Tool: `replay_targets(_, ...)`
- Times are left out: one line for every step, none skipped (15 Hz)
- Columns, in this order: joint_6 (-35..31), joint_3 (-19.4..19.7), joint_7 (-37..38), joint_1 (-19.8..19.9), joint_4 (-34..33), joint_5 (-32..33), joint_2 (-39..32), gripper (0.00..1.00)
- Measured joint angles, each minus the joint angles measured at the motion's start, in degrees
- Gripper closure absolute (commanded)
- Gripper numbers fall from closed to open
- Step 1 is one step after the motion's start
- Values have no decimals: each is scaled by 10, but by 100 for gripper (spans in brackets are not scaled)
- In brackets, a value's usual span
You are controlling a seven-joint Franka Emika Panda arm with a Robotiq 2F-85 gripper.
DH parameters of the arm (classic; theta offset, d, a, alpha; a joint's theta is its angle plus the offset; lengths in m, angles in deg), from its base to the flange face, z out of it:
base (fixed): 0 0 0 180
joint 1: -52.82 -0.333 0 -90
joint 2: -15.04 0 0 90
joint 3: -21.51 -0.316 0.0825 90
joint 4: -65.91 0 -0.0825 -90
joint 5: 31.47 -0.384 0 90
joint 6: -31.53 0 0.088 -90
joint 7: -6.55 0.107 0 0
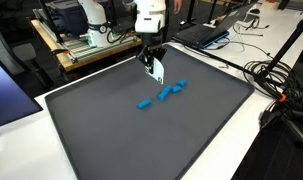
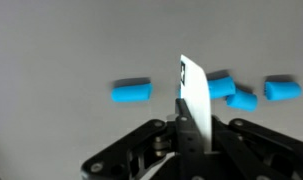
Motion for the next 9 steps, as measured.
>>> replay_targets(12,0,1,-4,6,5,19,99)
replay_targets(23,0,2,-9,10,12,37,99)
replay_targets(35,-1,2,-14,13,19,54,99)
replay_targets(44,-1,6,-19,15,30,71,99)
replay_targets(55,-1,10,-23,18,42,89,99)
replay_targets(62,-3,6,-25,22,50,108,99)
replay_targets(70,-6,-2,-25,26,51,127,99)
replay_targets(83,-8,-11,-25,27,51,145,99)
replay_targets(99,-10,-21,-25,29,51,163,99)
